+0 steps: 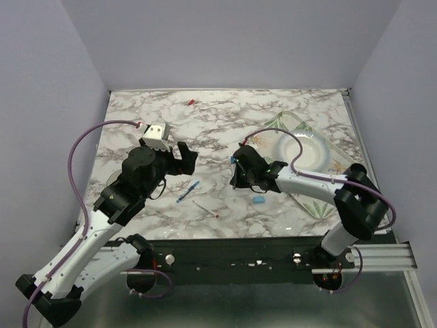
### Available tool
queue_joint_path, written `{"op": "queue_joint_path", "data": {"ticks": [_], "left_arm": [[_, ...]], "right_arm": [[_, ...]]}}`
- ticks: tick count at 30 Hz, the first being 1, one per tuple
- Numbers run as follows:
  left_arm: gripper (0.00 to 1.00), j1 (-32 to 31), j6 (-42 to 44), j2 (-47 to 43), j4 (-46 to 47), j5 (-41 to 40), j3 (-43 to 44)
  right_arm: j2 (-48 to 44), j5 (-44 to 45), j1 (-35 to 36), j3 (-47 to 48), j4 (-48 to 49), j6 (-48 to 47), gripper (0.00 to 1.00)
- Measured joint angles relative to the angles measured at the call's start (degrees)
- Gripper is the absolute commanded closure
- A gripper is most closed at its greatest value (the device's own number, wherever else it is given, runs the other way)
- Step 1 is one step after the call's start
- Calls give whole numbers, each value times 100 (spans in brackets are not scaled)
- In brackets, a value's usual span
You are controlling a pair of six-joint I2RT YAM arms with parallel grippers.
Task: Insert the pens into the pen caps
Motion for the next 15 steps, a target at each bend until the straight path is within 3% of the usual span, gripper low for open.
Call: {"op": "queue_joint_path", "data": {"ticks": [8,15], "left_arm": [[1,0,291,-693,-85,-1097,-428],[1,15,442,-922,-35,-1460,-431]], "right_arm": [[1115,264,0,603,-597,330,84],[1252,472,0,745,-953,481,67]]}}
